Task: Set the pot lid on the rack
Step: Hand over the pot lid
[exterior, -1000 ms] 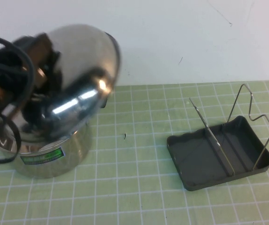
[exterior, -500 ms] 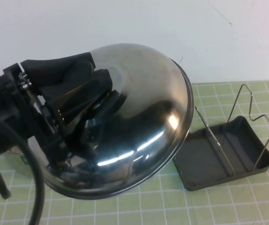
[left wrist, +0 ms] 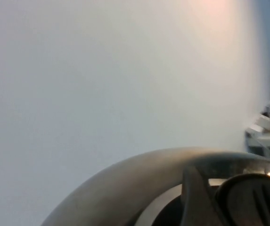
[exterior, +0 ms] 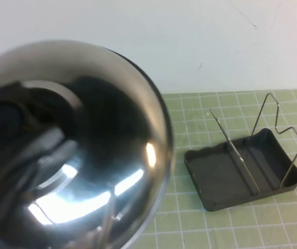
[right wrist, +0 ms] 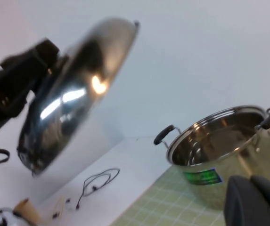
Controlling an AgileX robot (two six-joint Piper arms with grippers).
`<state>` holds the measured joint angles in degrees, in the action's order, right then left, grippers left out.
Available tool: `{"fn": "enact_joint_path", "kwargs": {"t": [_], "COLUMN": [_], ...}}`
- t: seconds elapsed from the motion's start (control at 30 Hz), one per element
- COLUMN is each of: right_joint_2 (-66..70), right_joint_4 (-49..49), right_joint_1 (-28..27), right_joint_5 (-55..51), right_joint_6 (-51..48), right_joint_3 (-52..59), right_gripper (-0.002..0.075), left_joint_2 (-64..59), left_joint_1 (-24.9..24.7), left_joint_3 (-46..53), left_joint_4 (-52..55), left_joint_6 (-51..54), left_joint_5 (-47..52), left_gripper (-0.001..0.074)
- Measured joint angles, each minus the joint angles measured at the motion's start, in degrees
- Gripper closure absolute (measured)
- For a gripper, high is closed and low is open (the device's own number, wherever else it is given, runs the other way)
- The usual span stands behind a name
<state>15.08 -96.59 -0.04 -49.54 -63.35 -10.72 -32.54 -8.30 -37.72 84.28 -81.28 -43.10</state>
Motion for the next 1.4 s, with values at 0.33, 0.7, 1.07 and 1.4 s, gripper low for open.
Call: {"fn": "enact_joint_path", "kwargs": {"t": [0.33, 0.7, 1.07, 1.4], "right_joint_2": [10.3, 17.9, 29.3, 37.2], "right_joint_4": [0.1, 0.2, 0.2, 0.2], "right_joint_1": [0.2, 1.5, 1.5, 2.8], "right_joint_5": [-9.6, -13.9, -18.6, -18.6], "right_joint_6": [-3.3, 0.7, 3.4, 3.6], "right_joint_3": [-7.3, -13.6, -19.0, -19.8], "right_gripper": [0.0398, 0.0244, 0.0243, 0.0243], "left_joint_2": [4.8, -0.8, -16.4, -26.7], "left_joint_1": [0.0, 0.0, 0.0, 0.0], "left_joint_3": [10.1, 12.9, 12.9, 12.9], "left_joint_4": [-13.9, -24.9, -28.4, -33.1], "left_joint_6": [-1.5, 7.6, 14.1, 23.0], "left_joint_5": [7.0, -6.5, -22.5, -22.7], "left_gripper": [0.0419, 0.042, 0.042, 0.042]}}
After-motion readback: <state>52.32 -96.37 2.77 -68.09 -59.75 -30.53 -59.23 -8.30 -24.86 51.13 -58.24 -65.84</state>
